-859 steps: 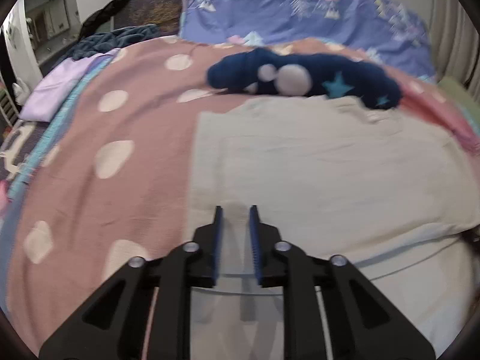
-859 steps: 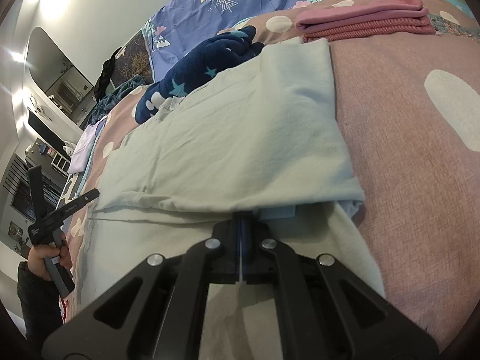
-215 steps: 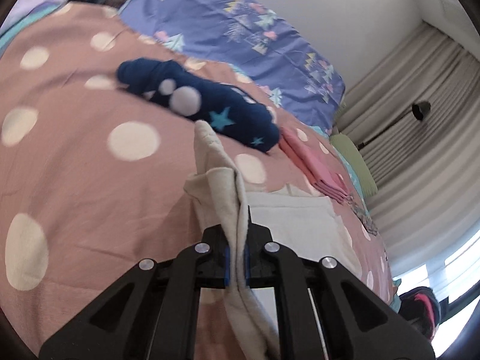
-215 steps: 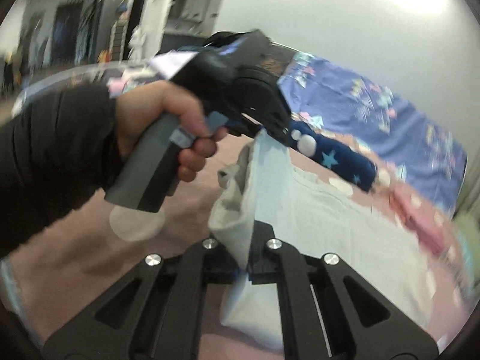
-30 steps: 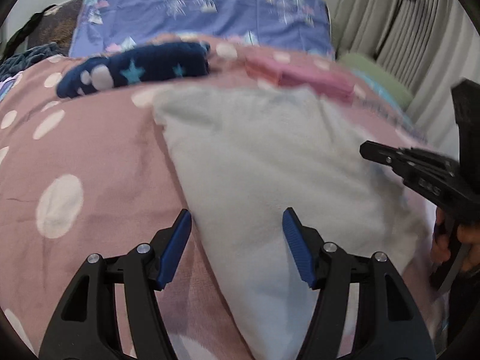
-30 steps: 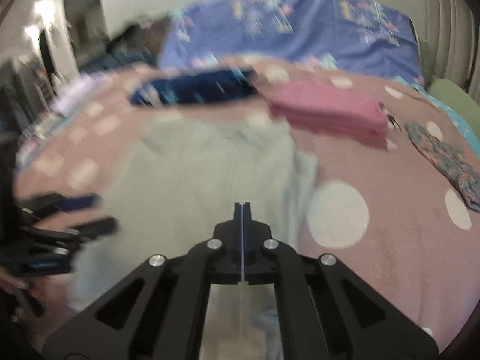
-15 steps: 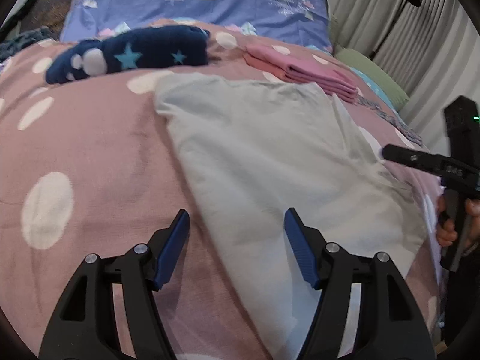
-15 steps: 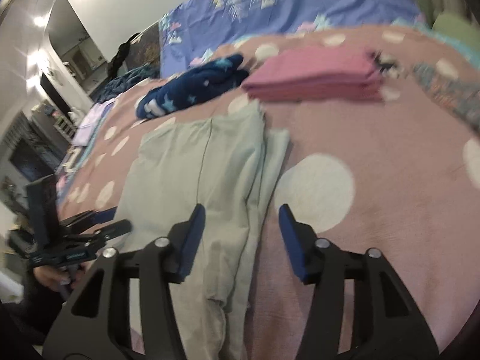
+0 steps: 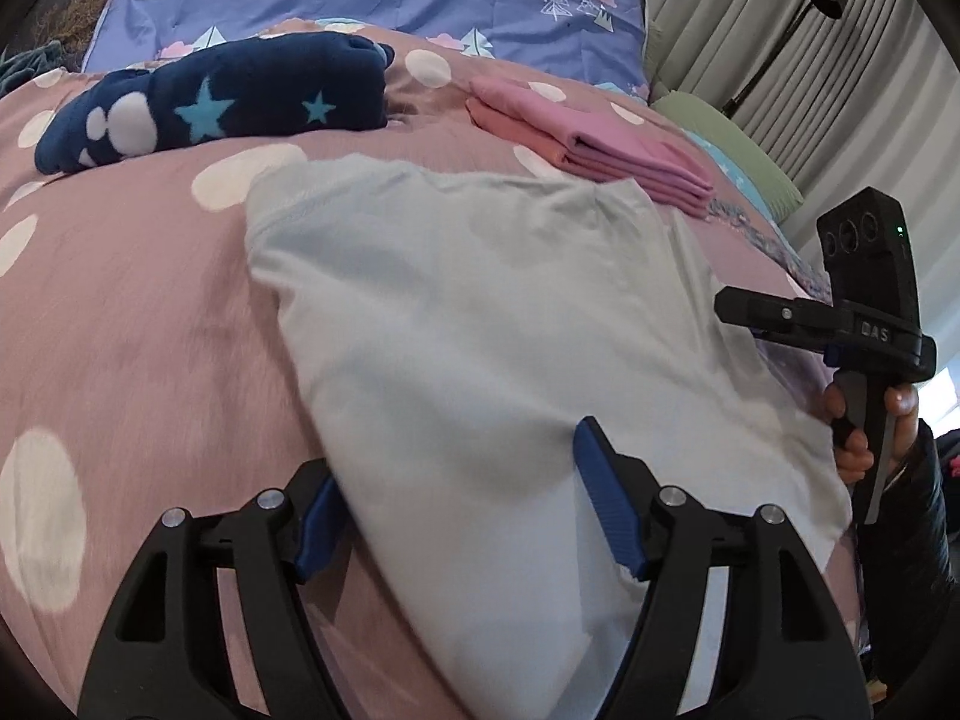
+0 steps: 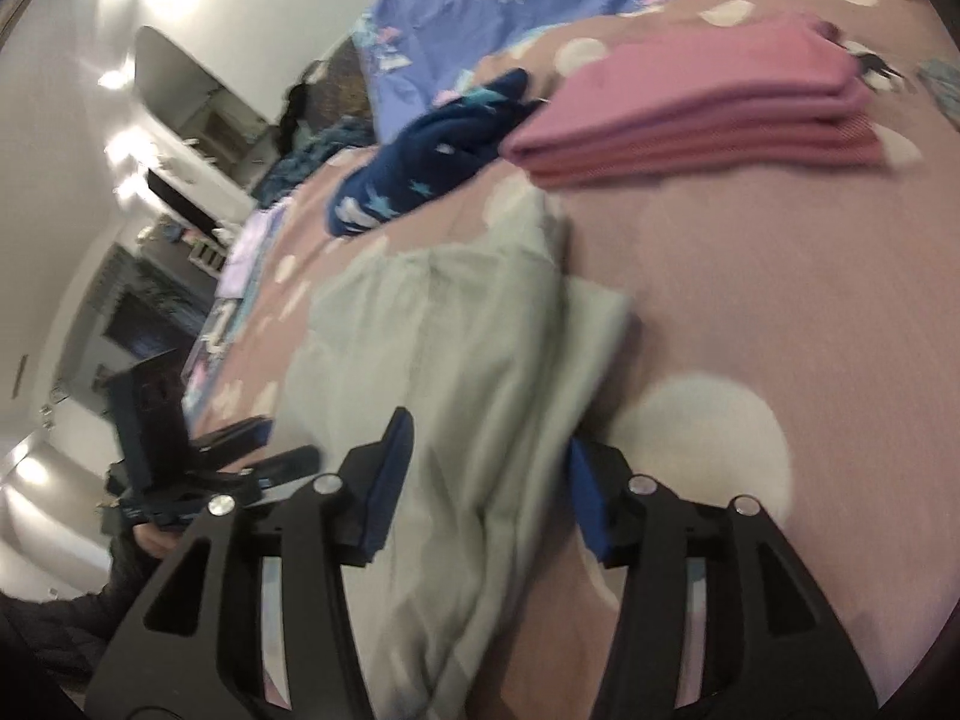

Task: Fold small clothes
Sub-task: 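Grasp the folded grey shirt with both grippers and lift it, then lay the grey shirt onto the pink folded stack and open both grippers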

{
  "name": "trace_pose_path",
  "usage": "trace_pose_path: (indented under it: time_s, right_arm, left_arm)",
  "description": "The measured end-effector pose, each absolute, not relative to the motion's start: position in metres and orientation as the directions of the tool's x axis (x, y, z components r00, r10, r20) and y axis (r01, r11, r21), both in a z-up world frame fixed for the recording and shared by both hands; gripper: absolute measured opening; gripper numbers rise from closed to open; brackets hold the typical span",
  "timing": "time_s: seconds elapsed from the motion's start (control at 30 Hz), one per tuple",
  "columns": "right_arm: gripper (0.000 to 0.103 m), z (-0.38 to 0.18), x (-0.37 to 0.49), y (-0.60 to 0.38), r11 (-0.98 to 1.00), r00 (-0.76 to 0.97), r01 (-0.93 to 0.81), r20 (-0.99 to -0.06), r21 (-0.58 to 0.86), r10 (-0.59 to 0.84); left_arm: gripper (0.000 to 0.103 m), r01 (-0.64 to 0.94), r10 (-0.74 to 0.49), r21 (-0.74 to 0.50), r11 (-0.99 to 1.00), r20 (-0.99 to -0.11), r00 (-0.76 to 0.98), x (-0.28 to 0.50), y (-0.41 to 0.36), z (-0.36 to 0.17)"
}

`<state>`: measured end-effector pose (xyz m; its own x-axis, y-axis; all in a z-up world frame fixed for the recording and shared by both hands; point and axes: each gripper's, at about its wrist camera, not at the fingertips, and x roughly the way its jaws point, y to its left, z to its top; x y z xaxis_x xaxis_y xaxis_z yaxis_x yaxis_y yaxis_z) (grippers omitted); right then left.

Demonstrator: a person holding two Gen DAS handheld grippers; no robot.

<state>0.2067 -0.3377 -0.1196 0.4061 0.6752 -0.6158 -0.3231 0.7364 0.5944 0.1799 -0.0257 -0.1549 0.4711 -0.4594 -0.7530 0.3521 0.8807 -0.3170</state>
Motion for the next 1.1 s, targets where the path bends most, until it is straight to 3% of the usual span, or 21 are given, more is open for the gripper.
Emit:
trace_pose_path:
  time_s: [0.07, 0.13, 0.2, 0.27, 0.3, 0.57, 0.73, 0.93, 1.1]
  right_arm:
    - [0.050, -0.123, 0.214, -0.331, 0.706, 0.375, -0.344, -0.599, 0.619, 0.708]
    - [0.046, -0.127, 0.222, -0.317, 0.736, 0.369, -0.360, -0.637, 0.574, 0.677]
    - [0.028, -0.125, 0.222, -0.309, 0.772, 0.389, -0.363, -0.668, 0.521, 0.634]
    - [0.018, -0.120, 0.218, -0.309, 0.797, 0.419, -0.343, -0.678, 0.497, 0.604]
    - [0.016, -0.116, 0.213, -0.310, 0.798, 0.436, -0.342, -0.669, 0.495, 0.602]
    - [0.013, -0.006, 0.158, -0.314, 0.838, 0.665, -0.431, -0.510, 0.334, 0.545]
    - [0.013, 0.069, 0.155, -0.339, 0.889, 0.804, -0.407, -0.381, 0.209, 0.458]
    - [0.013, 0.110, 0.208, -0.375, 0.939, 0.881, -0.308, -0.328, 0.151, 0.342]
    - [0.013, 0.107, 0.263, -0.405, 0.951, 0.898, -0.235, -0.329, 0.199, 0.291]
  left_arm:
    - [0.069, 0.360, -0.449, -0.298, 0.884, -0.754, 0.480, 0.187, -0.030, -0.155]
    - [0.061, 0.368, -0.428, -0.265, 0.891, -0.759, 0.491, 0.193, -0.035, -0.153]
    - [0.038, 0.377, -0.414, -0.238, 0.895, -0.755, 0.508, 0.194, -0.038, -0.149]
    - [0.019, 0.380, -0.381, -0.184, 0.906, -0.744, 0.549, 0.190, -0.040, -0.140]
    - [0.016, 0.391, -0.385, -0.173, 0.904, -0.729, 0.566, 0.187, -0.039, -0.133]
    - [0.014, 0.498, -0.434, -0.028, 0.867, -0.536, 0.724, 0.160, -0.067, -0.028]
    - [0.014, 0.530, -0.448, 0.077, 0.844, -0.439, 0.778, 0.187, -0.105, 0.039]
    - [0.014, 0.511, -0.410, 0.175, 0.842, -0.409, 0.815, 0.252, -0.160, 0.085]
    - [0.015, 0.483, -0.336, 0.296, 0.824, -0.431, 0.838, 0.305, -0.204, 0.080]
